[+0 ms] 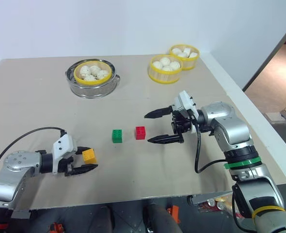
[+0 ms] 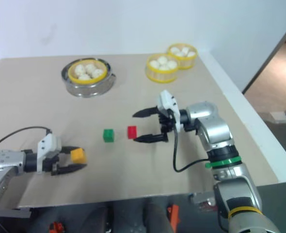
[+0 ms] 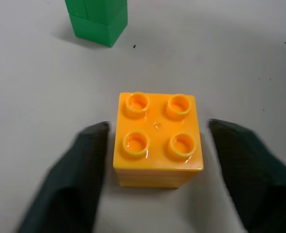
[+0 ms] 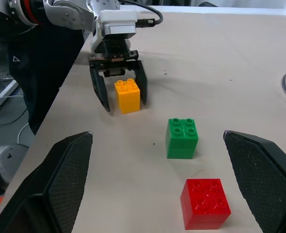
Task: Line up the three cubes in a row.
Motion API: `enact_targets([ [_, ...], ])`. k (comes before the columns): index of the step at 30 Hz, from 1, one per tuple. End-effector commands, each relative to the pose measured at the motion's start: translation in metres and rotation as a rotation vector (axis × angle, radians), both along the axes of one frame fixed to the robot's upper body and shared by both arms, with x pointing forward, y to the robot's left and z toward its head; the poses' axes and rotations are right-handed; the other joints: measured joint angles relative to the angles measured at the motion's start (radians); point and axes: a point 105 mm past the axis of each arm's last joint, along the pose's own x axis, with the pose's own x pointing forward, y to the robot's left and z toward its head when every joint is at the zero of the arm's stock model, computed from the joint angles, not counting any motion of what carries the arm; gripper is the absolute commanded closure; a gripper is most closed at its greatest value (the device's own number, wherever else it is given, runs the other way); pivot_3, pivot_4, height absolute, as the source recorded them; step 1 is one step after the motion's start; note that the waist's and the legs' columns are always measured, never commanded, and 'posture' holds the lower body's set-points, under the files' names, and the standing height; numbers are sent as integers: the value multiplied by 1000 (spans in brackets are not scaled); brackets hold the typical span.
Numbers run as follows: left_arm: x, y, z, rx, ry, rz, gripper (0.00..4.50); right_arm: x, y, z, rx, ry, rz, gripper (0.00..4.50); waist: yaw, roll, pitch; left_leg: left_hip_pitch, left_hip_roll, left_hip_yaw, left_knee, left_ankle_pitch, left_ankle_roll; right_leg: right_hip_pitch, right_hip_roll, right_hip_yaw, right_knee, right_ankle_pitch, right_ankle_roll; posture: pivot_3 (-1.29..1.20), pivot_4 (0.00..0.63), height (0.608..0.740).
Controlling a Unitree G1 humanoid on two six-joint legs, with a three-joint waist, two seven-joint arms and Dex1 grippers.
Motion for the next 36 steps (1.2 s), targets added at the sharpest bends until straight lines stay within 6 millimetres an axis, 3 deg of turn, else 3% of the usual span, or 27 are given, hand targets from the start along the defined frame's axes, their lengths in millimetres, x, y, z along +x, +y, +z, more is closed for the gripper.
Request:
enact_targets([
  [1, 4, -1, 4, 17, -43, -14, 2695, 2, 2, 8, -4, -57, 6, 0, 0, 0, 0, 0, 0, 0, 0, 0, 0, 0, 0, 0, 0, 0, 0, 0, 150, 740],
  [2, 4, -1, 4, 20, -44, -18, 3058, 2, 2, 8, -5, -59, 5, 0, 0, 0, 0, 0, 0, 0, 0, 0, 0, 0, 0, 0, 0, 0, 0, 0, 150, 740],
  [3, 4, -1, 4, 23, -42, -22, 3143, 2, 2, 8, -8, -60, 5, 0, 0, 0, 0, 0, 0, 0, 0, 0, 0, 0, 0, 0, 0, 0, 0, 0, 150, 740],
  [8, 8, 2, 10, 48, -59, 1, 3132, 4, 0, 6, -19, -68, -7, 0, 0, 0, 0, 0, 0, 0, 0, 0, 0, 0, 0, 0, 0, 0, 0, 0, 150, 740],
  [12, 29, 3, 38, 29, -106, 10, 3132, 6, 0, 6, -26, -76, -12, 0, 3, 0, 0, 0, 0, -1, 0, 0, 0, 0, 0, -1, 0, 1, 0, 0, 150, 740],
  [16, 44, 11, 48, 80, -101, -10, 3132, 9, 1, 6, -28, -89, -18, 0, 1, 0, 0, 0, 0, 0, 1, 0, 0, 1, 0, -1, 0, 1, 1, 0, 150, 740],
  [21, 56, 19, 45, 145, -85, -63, 3132, 12, 2, 6, -29, -99, -24, 0, -1, 0, 0, 0, 0, 0, 0, 0, 0, 0, 1, 0, 0, 2, 5, 0, 150, 740],
  [36, 72, 6, 34, 127, -48, -187, 3132, 13, -8, 4, -47, -110, -68, 0, 1, 0, 0, -4, 0, -1, 2, 0, 0, -1, 0, -1, 1, 1, 7, 0, 150, 740],
])
